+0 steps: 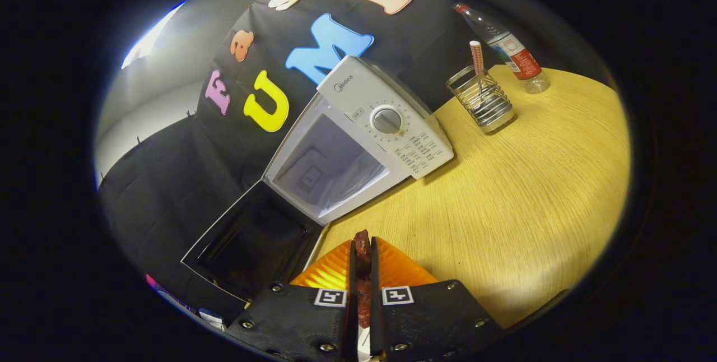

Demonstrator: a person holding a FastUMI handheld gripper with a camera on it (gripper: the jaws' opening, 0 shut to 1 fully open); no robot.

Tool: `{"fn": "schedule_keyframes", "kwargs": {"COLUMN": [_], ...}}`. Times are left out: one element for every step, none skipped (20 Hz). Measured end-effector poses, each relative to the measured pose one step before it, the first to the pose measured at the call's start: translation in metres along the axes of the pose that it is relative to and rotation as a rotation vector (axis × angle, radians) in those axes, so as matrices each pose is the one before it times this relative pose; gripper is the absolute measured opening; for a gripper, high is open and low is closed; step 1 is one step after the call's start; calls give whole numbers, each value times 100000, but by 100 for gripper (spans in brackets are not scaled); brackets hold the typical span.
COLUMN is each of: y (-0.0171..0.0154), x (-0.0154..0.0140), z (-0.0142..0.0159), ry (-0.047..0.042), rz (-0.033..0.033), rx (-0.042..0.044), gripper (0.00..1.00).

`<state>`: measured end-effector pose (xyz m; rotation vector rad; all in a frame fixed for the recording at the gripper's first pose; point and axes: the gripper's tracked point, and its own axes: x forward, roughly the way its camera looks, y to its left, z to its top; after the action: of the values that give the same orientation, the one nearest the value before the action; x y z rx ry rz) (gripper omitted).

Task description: Open the microwave, put the food inside, and close the microwave door.

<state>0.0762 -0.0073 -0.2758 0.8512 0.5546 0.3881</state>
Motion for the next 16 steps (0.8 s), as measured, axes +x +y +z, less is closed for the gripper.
{"fn": "schedule_keyframes", "kwargs": {"y": [374,544,739,960,1392,1115,1196,922,800,711,858,861,673,562,519,661], "x": [-307,-262,-399,-420,-349,-161,15,269,608,576,754,698,869,837,837,930], "z": [511,691,716,289,419,385,383,297,212,-51,-29,-26,-298,-474,-236,-275], "ry": [-2610,-2049,-2167,-906,-304,-691,-420,-534,-384,201,103,-128,-108,-712,-712,-706], "rz": [-1785,-1175,-481,80,1640,1658,1791,730,-120,-191,638,466,-752,-1774,-1511,-983], "rx": [-1636,-2682,-2719,-1893,-1015,45,-541,-896,-1378,-446,145,21,-1280,-2971,-2819,-2061], "gripper": [9,9,9,8,9,9,8,8,8,8,8,8,8,8,8,9]}}
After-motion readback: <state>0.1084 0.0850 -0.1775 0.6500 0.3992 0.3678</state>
